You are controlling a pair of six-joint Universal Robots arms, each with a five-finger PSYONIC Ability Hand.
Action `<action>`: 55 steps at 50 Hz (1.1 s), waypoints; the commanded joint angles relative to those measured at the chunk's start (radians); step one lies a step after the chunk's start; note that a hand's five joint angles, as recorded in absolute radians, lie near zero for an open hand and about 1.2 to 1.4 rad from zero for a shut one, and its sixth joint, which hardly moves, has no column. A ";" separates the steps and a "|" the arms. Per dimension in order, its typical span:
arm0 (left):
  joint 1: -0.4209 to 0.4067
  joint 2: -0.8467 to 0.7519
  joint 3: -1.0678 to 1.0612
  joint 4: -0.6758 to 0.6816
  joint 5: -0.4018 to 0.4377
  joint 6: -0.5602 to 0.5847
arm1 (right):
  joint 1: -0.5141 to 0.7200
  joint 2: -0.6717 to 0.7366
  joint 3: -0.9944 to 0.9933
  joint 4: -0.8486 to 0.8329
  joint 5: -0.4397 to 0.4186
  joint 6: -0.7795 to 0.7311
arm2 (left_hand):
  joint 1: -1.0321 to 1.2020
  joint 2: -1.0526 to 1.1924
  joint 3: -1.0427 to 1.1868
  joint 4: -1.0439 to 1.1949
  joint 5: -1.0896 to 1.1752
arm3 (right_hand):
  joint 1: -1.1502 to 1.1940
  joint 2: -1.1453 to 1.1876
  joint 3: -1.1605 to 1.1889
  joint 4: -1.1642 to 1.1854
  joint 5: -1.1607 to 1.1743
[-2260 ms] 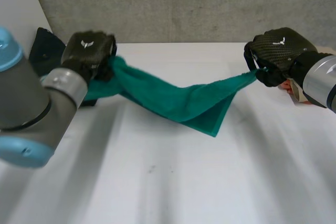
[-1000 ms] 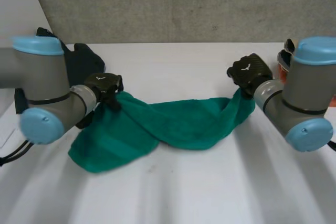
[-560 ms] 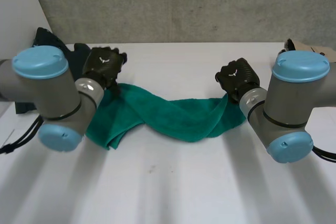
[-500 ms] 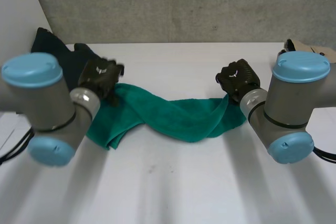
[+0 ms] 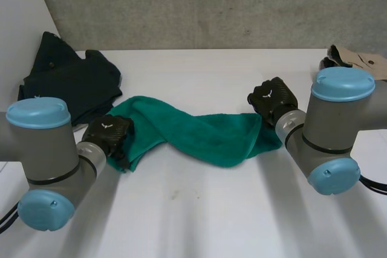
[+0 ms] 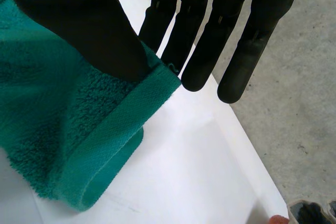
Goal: Fold the laundry.
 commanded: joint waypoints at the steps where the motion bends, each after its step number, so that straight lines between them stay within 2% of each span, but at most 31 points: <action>1: 0.001 -0.080 0.052 0.007 -0.005 0.013 | 0.001 0.009 0.000 0.000 0.004 -0.001 | 0.545 0.553 0.550 0.549 0.551 | 0.327 0.220 0.210 0.200 0.198; 3: -0.001 -0.080 0.057 0.013 -0.010 0.015 | -0.001 0.006 -0.002 0.000 0.006 -0.002 | 0.900 0.908 0.905 0.905 0.906 | 0.327 0.220 0.210 0.200 0.198; 7: 0.007 -0.037 0.063 0.024 -0.021 0.013 | -0.010 -0.007 -0.011 0.011 0.007 -0.004 | 0.902 0.910 0.906 0.906 0.908 | 0.327 0.220 0.210 0.200 0.198; 10: 0.019 0.093 0.051 0.013 -0.019 0.010 | -0.014 -0.029 -0.013 0.020 0.007 -0.013 | 0.902 0.910 0.906 0.906 0.908 | 0.327 0.220 0.210 0.200 0.198; 14: 0.035 0.256 0.051 -0.015 -0.015 0.003 | -0.040 -0.157 -0.010 0.112 0.009 -0.106 | 0.902 0.910 0.906 0.906 0.908 | 0.327 0.220 0.210 0.200 0.198; 19: 0.093 0.464 0.092 -0.165 0.013 0.012 | -0.142 -0.297 -0.028 0.210 0.014 -0.200 | 0.902 0.910 0.906 0.906 0.908 | 0.327 0.220 0.210 0.200 0.198; 22: 0.122 0.519 0.135 -0.252 0.042 0.012 | -0.175 -0.403 -0.078 0.259 0.014 -0.228 | 0.902 0.910 0.906 0.906 0.908 | 0.327 0.220 0.210 0.200 0.198; 24: 0.145 0.552 0.178 -0.343 0.091 0.010 | -0.189 -0.454 -0.105 0.285 0.012 -0.231 | 0.902 0.910 0.906 0.906 0.908 | 0.327 0.220 0.210 0.200 0.198; 27: 0.171 0.563 0.226 -0.439 0.171 0.009 | -0.241 -0.523 -0.151 0.348 0.004 -0.234 | 0.902 0.910 0.906 0.906 0.908 | 0.327 0.220 0.210 0.200 0.198; 31: 0.225 0.562 0.243 -0.489 0.212 0.013 | -0.292 -0.549 -0.169 0.429 -0.009 -0.235 | 0.902 0.910 0.906 0.906 0.908 | 0.327 0.220 0.210 0.200 0.198; 37: 0.280 0.511 0.226 -0.466 0.222 0.015 | -0.306 -0.537 -0.155 0.488 -0.039 -0.234 | 0.902 0.910 0.906 0.906 0.908 | 0.327 0.220 0.210 0.200 0.198; 40: 0.282 0.401 0.224 -0.426 0.220 0.018 | -0.301 -0.511 -0.140 0.485 -0.062 -0.220 | 0.902 0.910 0.906 0.906 0.908 | 0.327 0.220 0.210 0.200 0.198; 44: 0.259 0.275 0.244 -0.401 0.217 0.027 | -0.295 -0.405 -0.117 0.473 -0.082 -0.199 | 0.902 0.910 0.906 0.906 0.908 | 0.327 0.220 0.210 0.200 0.198; 45: 0.249 0.260 0.250 -0.398 0.218 0.027 | -0.295 -0.361 -0.117 0.453 -0.086 -0.179 | 0.902 0.910 0.906 0.906 0.908 | -0.026 -0.133 -0.143 -0.154 -0.155; 47: 0.205 0.214 0.275 -0.397 0.215 0.019 | -0.297 -0.321 -0.111 0.414 -0.086 -0.140 | 0.902 0.910 0.906 0.906 0.908 | -0.147 -0.254 -0.264 -0.275 -0.276; 50: 0.173 0.203 0.278 -0.394 0.214 0.015 | -0.298 -0.270 -0.086 0.339 -0.089 -0.029 | 0.902 0.910 0.906 0.906 0.908 | -0.539 -0.646 -0.656 -0.667 -0.668; 51: 0.167 0.204 0.280 -0.392 0.214 0.013 | -0.295 -0.262 -0.076 0.334 -0.091 -0.001 | 0.902 0.910 0.906 0.906 0.908 | -0.625 -0.732 -0.742 -0.753 -0.754; 55: 0.153 0.221 0.283 -0.380 0.212 0.012 | -0.295 -0.251 -0.002 0.336 -0.128 0.123 | 0.902 0.910 0.906 0.906 0.908 | -0.670 -0.777 -0.787 -0.797 -0.799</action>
